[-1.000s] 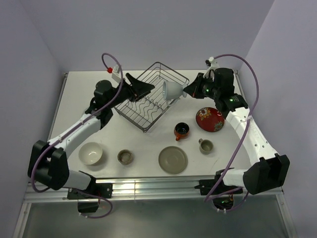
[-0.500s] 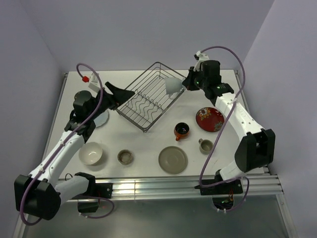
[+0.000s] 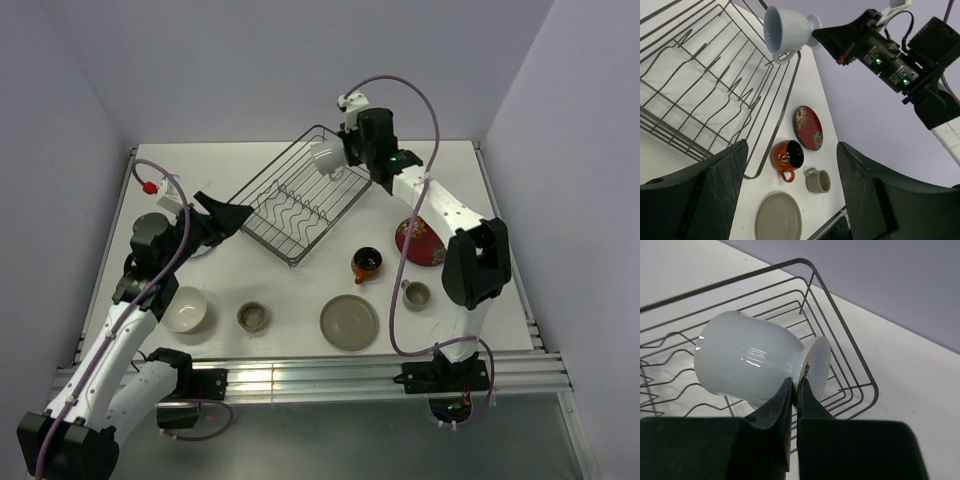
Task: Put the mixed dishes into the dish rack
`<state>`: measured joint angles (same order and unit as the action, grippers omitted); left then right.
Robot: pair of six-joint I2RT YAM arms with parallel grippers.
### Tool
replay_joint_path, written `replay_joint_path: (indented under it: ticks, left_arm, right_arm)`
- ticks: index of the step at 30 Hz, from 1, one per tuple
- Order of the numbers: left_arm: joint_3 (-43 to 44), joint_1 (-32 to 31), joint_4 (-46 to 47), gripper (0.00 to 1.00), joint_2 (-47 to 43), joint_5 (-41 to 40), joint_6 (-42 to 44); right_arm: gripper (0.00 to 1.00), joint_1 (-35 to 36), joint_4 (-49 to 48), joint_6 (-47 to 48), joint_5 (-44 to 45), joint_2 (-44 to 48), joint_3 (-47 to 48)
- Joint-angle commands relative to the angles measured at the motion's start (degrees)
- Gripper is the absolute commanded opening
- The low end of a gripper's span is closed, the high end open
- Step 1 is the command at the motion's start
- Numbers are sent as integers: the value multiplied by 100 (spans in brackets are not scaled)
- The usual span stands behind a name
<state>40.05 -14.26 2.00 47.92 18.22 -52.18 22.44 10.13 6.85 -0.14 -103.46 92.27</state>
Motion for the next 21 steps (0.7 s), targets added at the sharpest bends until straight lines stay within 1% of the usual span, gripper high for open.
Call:
replay_joint_path:
  ticks: [1,4,6,11,15,21]
  left_arm:
    - [-111,37,-356,78,-370,-336,261]
    - [-199,55,-621,79,-661,-529,314]
    - [-235,73,-831,80,-853,-652,367]
    - [-252,99,-1140,82,-1109,-837,481]
    - [-305,117,-1246,82,-1224,-899,516]
    - [-384,125,-1263,82,-1259,-925,560]
  right_arm:
    - [0,269,-916,896,603,-226,581]
    - [0,358,-1022,1335,848,-499,783]
    - [0,472,-1276,1755,1041,-683,906]
    - [0,656,-1663,2636,1367,-1044,1082]
    - [0,779,-2023,3486,1464,-1176,873]
    - [0,903,-2409,4297,1579,-1510,872]
